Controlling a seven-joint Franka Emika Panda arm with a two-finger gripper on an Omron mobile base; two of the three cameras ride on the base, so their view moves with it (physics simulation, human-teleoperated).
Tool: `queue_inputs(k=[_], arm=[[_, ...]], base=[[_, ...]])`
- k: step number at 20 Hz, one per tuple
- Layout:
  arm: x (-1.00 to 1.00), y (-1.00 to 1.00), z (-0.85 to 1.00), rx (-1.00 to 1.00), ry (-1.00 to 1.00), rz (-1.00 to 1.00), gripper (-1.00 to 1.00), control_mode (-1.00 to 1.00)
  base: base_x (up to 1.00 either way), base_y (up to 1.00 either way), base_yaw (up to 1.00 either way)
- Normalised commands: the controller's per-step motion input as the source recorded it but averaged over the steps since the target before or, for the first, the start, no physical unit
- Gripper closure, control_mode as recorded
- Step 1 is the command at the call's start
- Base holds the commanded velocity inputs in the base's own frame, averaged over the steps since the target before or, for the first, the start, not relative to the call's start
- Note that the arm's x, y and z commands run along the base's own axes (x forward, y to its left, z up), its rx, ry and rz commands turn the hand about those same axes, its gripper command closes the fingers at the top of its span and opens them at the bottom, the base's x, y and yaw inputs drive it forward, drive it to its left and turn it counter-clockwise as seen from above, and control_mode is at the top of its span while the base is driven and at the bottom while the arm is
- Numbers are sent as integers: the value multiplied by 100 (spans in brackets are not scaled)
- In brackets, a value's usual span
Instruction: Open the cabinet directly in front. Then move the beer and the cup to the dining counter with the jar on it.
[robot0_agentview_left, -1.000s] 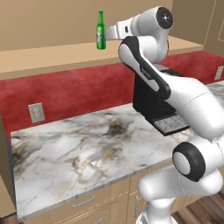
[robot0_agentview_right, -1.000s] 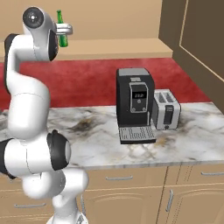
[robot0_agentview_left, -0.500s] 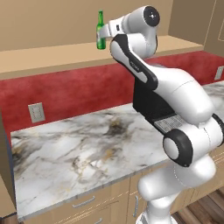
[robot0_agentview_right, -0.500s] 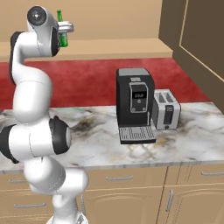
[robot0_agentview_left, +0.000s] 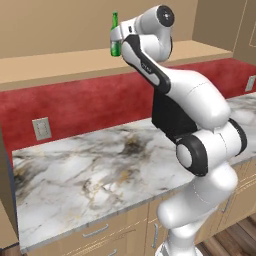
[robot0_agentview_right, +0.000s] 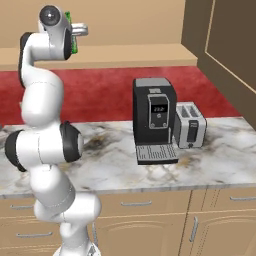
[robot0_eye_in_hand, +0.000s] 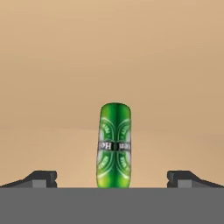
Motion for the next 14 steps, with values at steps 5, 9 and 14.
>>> queue_inputs(k=[5, 9, 14], arm=[[29, 6, -5, 0, 1, 0, -100, -100], [36, 2, -8, 0, 1, 0, -100, -100], [35, 6, -10, 0, 1, 0, -100, -100]], base=[[0, 0, 0], [0, 0, 0], [0, 0, 0]])
